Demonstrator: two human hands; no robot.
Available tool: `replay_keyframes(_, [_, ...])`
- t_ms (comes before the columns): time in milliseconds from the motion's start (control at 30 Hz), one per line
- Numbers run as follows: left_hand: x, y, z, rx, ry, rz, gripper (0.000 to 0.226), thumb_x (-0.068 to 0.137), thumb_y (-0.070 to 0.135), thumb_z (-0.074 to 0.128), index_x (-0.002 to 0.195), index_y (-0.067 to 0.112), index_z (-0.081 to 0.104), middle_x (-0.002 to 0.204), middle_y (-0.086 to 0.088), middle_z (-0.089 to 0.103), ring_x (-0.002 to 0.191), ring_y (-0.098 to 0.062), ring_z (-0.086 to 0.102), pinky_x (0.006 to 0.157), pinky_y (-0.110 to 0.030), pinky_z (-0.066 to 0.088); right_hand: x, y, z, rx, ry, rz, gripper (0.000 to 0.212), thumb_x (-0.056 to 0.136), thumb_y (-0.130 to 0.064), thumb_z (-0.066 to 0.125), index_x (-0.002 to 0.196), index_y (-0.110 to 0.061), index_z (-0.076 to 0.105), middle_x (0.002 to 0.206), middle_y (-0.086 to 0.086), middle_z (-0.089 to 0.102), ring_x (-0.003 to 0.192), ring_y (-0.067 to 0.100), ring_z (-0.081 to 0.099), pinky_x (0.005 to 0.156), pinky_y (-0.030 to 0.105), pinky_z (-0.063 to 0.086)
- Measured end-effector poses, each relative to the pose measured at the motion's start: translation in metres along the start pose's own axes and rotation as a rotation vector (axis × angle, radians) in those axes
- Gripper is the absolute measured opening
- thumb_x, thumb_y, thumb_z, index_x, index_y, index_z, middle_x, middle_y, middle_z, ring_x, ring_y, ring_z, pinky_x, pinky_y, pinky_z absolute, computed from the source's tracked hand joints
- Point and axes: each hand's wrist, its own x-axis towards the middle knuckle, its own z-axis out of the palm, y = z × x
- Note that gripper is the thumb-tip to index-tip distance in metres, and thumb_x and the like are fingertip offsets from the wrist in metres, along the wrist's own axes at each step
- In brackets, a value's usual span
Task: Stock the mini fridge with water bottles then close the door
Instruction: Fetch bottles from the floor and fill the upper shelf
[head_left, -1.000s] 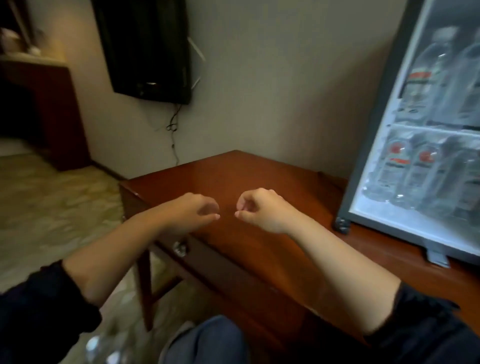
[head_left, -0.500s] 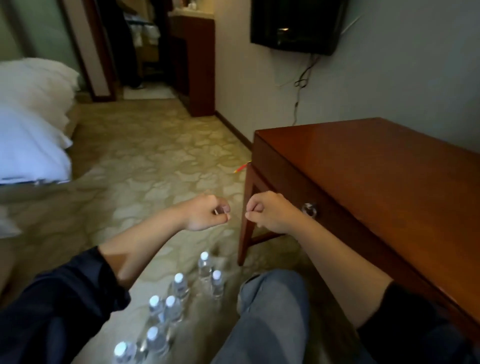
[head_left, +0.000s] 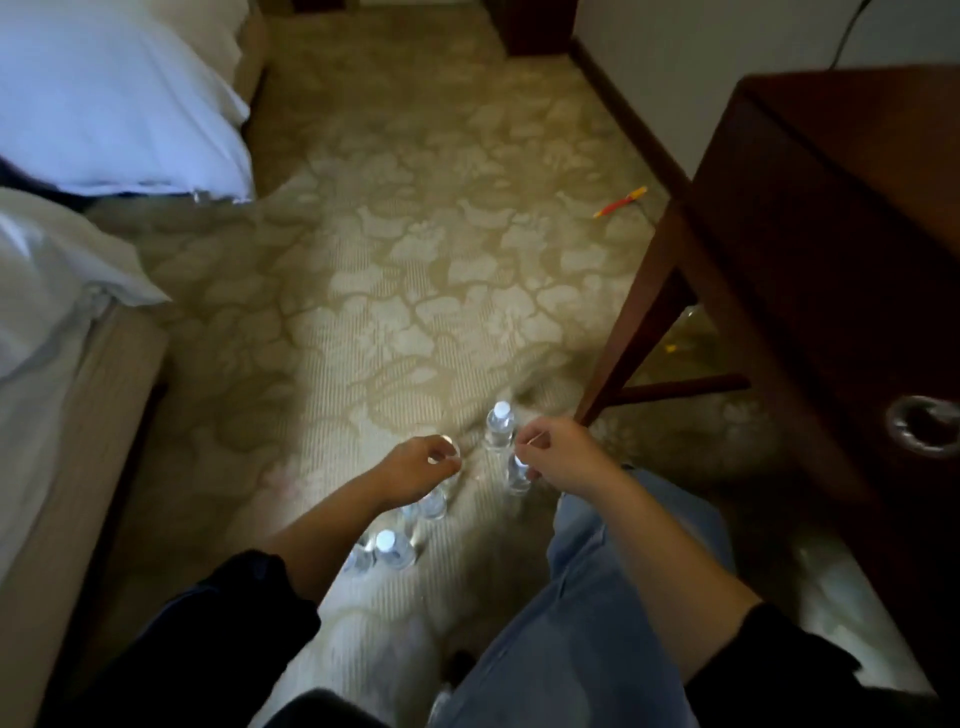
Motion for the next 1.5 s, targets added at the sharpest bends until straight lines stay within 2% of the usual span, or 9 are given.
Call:
replay_keyframes(100, [0.027, -0.017, 0.035, -0.074, -0.043, -0.089, 0.034, 0.095, 0.026, 0.049, 0.123, 0.008, 0.055, 0.127, -0.008, 0.057, 0.112, -0.019, 0.054, 0.091, -0.026, 0.04, 0.026, 0.024, 0.012, 0.034, -0.063, 0.058, 0.007, 0.091, -0.015, 0.056, 0.089, -0.013, 0.063, 0.08, 0.007, 0.064, 0.077, 0.021, 0.062, 0.064, 0.028, 0.046])
replay_keyframes(200, [0.055, -0.023, 0.065, -0.131, 0.003, -0.159, 0.031, 0.094, 0.023, 0.051, 0.119, 0.005, 0.056, 0.124, -0.012, 0.059, 0.113, -0.022, 0.054, 0.089, -0.026, 0.039, 0.054, 0.053, 0.018, 0.071, -0.064, 0.137, 0.01, 0.091, -0.017, 0.056, 0.083, -0.017, 0.062, 0.08, 0.008, 0.063, 0.081, 0.027, 0.063, 0.063, 0.031, 0.047])
replay_keyframes(400, [0.113, -0.024, 0.128, -0.2, 0.022, -0.27, 0.04, 0.092, 0.023, 0.054, 0.129, 0.009, 0.046, 0.133, -0.005, 0.05, 0.121, -0.021, 0.048, 0.097, -0.03, 0.039, 0.099, 0.099, 0.012, 0.034, -0.07, 0.274, 0.02, 0.092, -0.013, 0.049, 0.101, -0.001, 0.063, 0.099, 0.02, 0.066, 0.094, 0.035, 0.064, 0.086, 0.046, 0.052])
replay_keyframes(500, [0.143, -0.018, 0.148, -0.207, 0.024, -0.245, 0.04, 0.09, 0.019, 0.058, 0.126, 0.008, 0.046, 0.12, 0.005, 0.049, 0.115, -0.014, 0.048, 0.096, -0.031, 0.041, 0.125, 0.111, 0.007, 0.024, -0.053, 0.283, 0.021, 0.092, -0.013, 0.048, 0.099, 0.001, 0.063, 0.097, 0.023, 0.066, 0.093, 0.038, 0.063, 0.087, 0.052, 0.053])
replay_keyframes(633, [0.192, -0.034, 0.177, -0.125, 0.029, -0.206, 0.046, 0.083, 0.026, 0.062, 0.124, 0.012, 0.045, 0.115, 0.0, 0.055, 0.111, -0.02, 0.054, 0.092, -0.041, 0.048, 0.155, 0.123, -0.003, 0.022, -0.037, 0.319, 0.01, 0.09, -0.012, 0.051, 0.089, -0.01, 0.061, 0.093, 0.012, 0.062, 0.094, 0.033, 0.062, 0.087, 0.049, 0.054])
replay_keyframes(800, [0.227, -0.025, 0.184, -0.038, 0.044, -0.128, 0.067, 0.081, 0.025, 0.067, 0.139, 0.013, 0.036, 0.131, -0.016, 0.047, 0.122, -0.032, 0.047, 0.097, -0.038, 0.04, 0.179, 0.125, -0.015, 0.07, 0.001, 0.336, 0.008, 0.086, -0.011, 0.055, 0.09, -0.017, 0.057, 0.097, 0.01, 0.063, 0.097, 0.031, 0.062, 0.087, 0.042, 0.054])
replay_keyframes(1067, [0.25, -0.034, 0.196, 0.076, 0.112, -0.14, 0.037, 0.083, 0.016, 0.063, 0.118, 0.006, 0.056, 0.109, -0.019, 0.062, 0.101, -0.036, 0.06, 0.08, -0.037, 0.044, 0.182, 0.125, -0.018, 0.09, 0.02, 0.316, 0.019, 0.089, -0.018, 0.056, 0.107, -0.014, 0.061, 0.109, 0.009, 0.063, 0.101, 0.027, 0.059, 0.087, 0.036, 0.05])
replay_keyframes(1167, [0.247, -0.029, 0.189, 0.117, 0.159, -0.096, 0.019, 0.084, 0.013, 0.06, 0.101, 0.004, 0.059, 0.097, -0.018, 0.065, 0.089, -0.035, 0.063, 0.07, -0.036, 0.045, 0.178, 0.124, -0.019, 0.098, 0.017, 0.316, 0.019, 0.089, -0.02, 0.055, 0.106, -0.014, 0.061, 0.108, 0.008, 0.062, 0.1, 0.027, 0.058, 0.086, 0.036, 0.05])
replay_keyframes(1500, [0.158, 0.007, 0.121, 0.013, 0.404, 0.327, 0.019, 0.084, 0.023, 0.059, 0.095, 0.008, 0.06, 0.088, 0.004, 0.052, 0.076, -0.008, 0.048, 0.069, -0.015, 0.035, 0.124, 0.118, -0.024, 0.233, 0.06, 0.189, 0.014, 0.09, -0.013, 0.052, 0.102, -0.02, 0.057, 0.099, 0.005, 0.059, 0.093, 0.023, 0.059, 0.074, 0.03, 0.049])
